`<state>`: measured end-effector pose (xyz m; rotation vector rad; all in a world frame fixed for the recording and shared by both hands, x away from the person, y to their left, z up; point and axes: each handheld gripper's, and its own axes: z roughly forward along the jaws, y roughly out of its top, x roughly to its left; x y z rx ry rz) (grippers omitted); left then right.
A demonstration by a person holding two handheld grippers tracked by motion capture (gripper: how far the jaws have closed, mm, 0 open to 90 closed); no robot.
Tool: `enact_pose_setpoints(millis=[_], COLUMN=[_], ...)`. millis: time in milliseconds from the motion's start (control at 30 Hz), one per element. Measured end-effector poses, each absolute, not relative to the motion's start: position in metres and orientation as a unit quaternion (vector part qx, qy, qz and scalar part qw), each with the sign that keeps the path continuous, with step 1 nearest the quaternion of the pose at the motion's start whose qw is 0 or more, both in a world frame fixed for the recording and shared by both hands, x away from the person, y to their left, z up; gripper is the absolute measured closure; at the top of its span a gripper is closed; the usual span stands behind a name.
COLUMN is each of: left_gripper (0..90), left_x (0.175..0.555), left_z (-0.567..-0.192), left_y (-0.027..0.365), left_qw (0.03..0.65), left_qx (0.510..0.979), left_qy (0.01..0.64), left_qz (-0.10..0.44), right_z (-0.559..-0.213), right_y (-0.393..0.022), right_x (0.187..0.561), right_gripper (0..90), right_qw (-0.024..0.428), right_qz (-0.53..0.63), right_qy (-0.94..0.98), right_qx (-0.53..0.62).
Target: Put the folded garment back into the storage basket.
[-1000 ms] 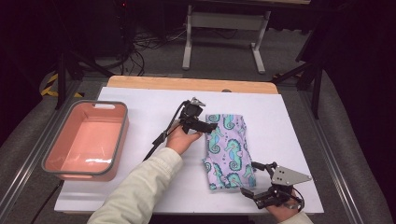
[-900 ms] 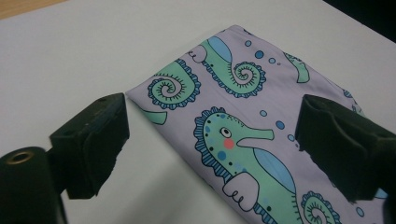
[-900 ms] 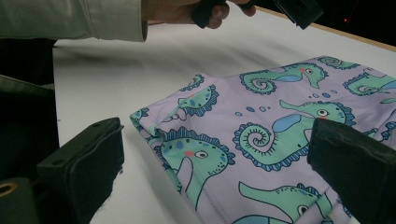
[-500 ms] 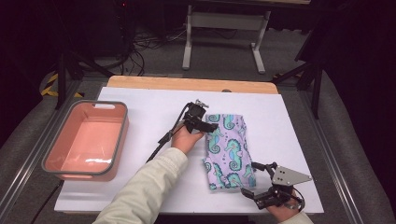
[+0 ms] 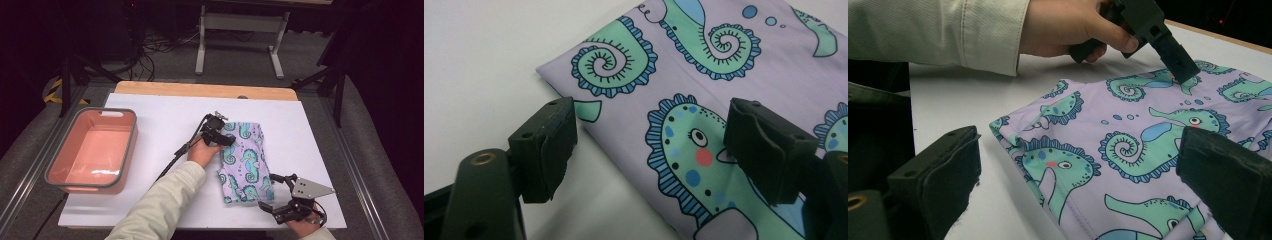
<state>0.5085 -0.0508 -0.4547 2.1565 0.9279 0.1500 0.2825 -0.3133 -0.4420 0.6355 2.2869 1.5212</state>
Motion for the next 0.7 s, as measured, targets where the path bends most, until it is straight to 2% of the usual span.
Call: enact_pose_setpoints(millis=[333, 700], left_gripper=[19.3, 17.7], left_x=[0.502, 0.501], left_z=[-0.458, -0.459], left_y=[-0.062, -0.065], left_qw=[0.364, 0.361], left_qx=[0.859, 0.856], left_qy=[0.343, 0.353], left_qz=[0.105, 0.11], right_z=[-0.442, -0.442], right_y=[-0.313, -0.313], right_x=[0.283, 0.283], right_gripper=[4.6, 4.8], right_qw=[0.16, 0.161], right_qz=[0.532, 0.531], right_qy=[0.801, 0.802], right_qx=[0.223, 0.222])
